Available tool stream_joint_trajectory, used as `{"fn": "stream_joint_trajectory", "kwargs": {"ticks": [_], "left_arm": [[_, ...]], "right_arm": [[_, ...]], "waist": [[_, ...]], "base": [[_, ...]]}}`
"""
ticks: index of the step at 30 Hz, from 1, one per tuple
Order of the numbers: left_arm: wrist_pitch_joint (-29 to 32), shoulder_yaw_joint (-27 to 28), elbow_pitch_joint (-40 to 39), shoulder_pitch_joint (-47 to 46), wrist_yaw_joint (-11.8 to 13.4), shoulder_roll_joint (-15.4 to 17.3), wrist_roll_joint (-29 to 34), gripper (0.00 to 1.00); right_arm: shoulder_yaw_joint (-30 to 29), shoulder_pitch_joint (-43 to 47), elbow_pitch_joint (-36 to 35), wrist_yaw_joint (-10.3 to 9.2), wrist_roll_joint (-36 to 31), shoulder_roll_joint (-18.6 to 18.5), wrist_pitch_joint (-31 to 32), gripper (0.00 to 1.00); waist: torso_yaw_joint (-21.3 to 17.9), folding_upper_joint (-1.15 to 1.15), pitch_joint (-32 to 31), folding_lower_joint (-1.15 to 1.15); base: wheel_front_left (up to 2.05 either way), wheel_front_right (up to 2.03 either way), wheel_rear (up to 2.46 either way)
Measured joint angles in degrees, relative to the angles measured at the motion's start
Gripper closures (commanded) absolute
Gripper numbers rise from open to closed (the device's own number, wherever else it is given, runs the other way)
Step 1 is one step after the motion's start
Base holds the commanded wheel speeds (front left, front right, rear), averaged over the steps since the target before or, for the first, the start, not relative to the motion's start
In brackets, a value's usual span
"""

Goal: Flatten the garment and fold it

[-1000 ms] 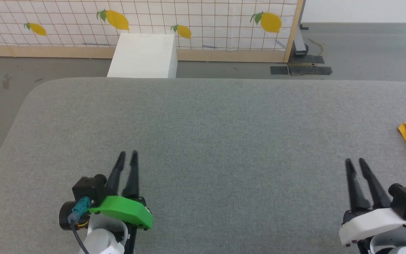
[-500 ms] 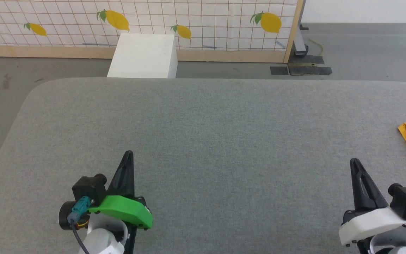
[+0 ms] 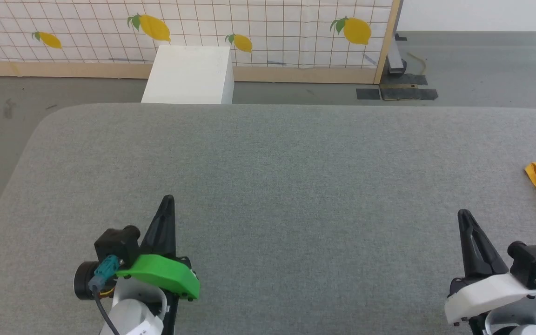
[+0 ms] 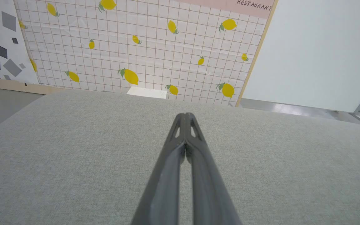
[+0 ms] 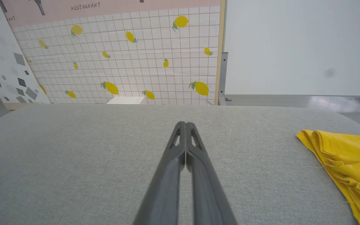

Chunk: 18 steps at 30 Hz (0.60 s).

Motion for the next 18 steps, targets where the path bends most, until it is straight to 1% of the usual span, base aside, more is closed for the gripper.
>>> {"fn": "stream_joint_trajectory", "kwargs": {"ticks": [18], "left_arm": [[2.1, 0.7, -2.4, 1.2, 0.7, 0.0, 2.0, 1.00]], "right_arm": [[1.0, -0.2, 0.0, 0.00, -1.1, 0.0, 0.7, 1.00]], "waist": [[-0.1, 0.00, -0.2, 0.00]], "base": [[0.00, 0.00, 0.00]]}}
